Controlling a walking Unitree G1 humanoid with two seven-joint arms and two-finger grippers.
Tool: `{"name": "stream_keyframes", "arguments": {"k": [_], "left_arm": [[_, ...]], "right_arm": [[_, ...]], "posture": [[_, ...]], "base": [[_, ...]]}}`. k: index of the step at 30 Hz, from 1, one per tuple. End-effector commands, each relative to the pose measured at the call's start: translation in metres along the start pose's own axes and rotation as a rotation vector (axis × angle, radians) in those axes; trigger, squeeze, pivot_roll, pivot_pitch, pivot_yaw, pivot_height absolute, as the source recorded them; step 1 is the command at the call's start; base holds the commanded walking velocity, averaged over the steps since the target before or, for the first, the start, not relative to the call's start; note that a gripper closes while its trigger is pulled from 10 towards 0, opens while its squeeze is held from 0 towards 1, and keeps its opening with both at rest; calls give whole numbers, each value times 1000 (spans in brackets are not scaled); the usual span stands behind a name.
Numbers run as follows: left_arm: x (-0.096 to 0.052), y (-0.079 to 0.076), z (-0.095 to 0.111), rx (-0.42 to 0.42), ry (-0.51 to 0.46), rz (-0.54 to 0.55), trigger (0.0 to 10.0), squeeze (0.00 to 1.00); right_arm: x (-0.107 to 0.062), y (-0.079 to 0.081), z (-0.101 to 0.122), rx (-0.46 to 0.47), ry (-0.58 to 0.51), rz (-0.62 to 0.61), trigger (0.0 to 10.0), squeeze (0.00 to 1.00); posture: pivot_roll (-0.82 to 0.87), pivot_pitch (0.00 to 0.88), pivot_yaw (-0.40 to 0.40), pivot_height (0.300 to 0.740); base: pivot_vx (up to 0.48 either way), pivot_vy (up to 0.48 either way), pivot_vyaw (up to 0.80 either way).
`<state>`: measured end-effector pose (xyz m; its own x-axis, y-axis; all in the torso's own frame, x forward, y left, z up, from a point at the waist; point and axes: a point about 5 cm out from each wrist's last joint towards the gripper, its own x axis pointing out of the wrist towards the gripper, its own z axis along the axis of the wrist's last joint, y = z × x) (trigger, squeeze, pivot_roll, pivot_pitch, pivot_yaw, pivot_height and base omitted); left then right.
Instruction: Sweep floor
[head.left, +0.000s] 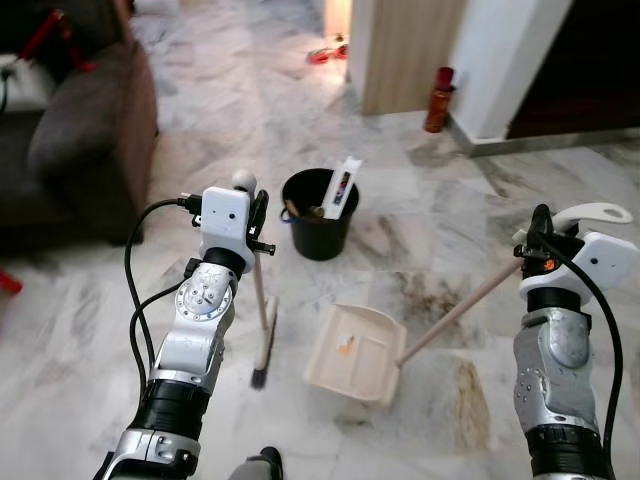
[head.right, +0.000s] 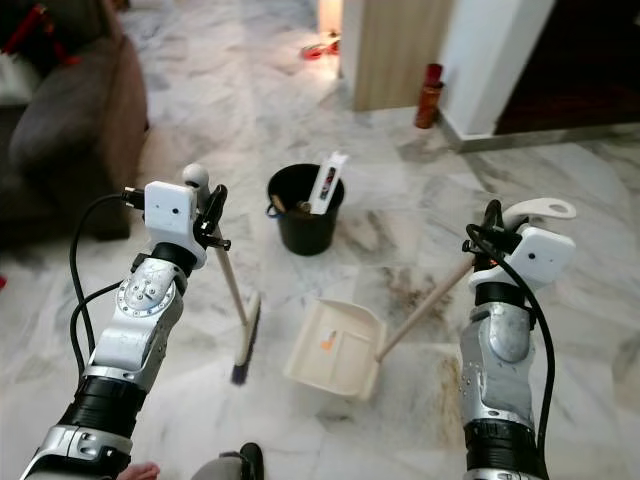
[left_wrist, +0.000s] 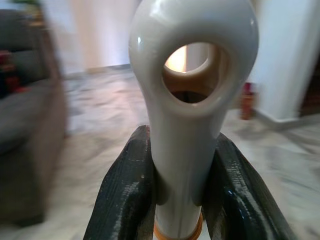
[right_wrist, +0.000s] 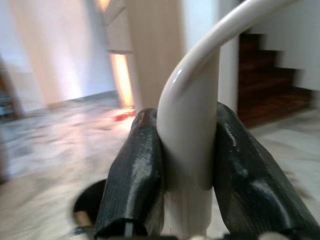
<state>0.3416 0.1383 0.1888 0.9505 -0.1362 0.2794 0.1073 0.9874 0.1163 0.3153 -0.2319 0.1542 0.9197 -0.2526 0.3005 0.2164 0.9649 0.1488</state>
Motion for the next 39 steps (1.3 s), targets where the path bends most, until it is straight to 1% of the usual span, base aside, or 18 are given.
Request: {"name": "stream_keyframes", "arguments": {"k": [1, 7, 10, 29, 39], "left_arm": [[1, 3, 7, 15, -27, 21, 10000, 0], [1, 7, 7, 17, -22, 45, 10000, 0], [2, 8, 7, 16, -23, 54, 10000, 0], [1, 10, 8, 16, -23, 66, 10000, 0], [1, 10, 8, 17, -27, 62, 10000, 0]], "right_arm": [[3, -1, 9, 47, -41, -10, 10000, 0], [3, -2, 8, 44, -36, -12, 10000, 0], [2, -1, 8, 40, -36, -5, 10000, 0], [7, 4, 16, 58, -65, 10, 10000, 0], [8, 6, 18, 68, -74, 14, 10000, 0]], "posture": [[101, 133, -38, 740], [104, 143, -41, 740], [103, 148, -42, 740], [103, 138, -42, 740], [109, 118, -37, 740]], "base": [[0, 0, 0], [0, 0, 0], [252, 0, 0], [325, 0, 0], [339, 0, 0]]}}
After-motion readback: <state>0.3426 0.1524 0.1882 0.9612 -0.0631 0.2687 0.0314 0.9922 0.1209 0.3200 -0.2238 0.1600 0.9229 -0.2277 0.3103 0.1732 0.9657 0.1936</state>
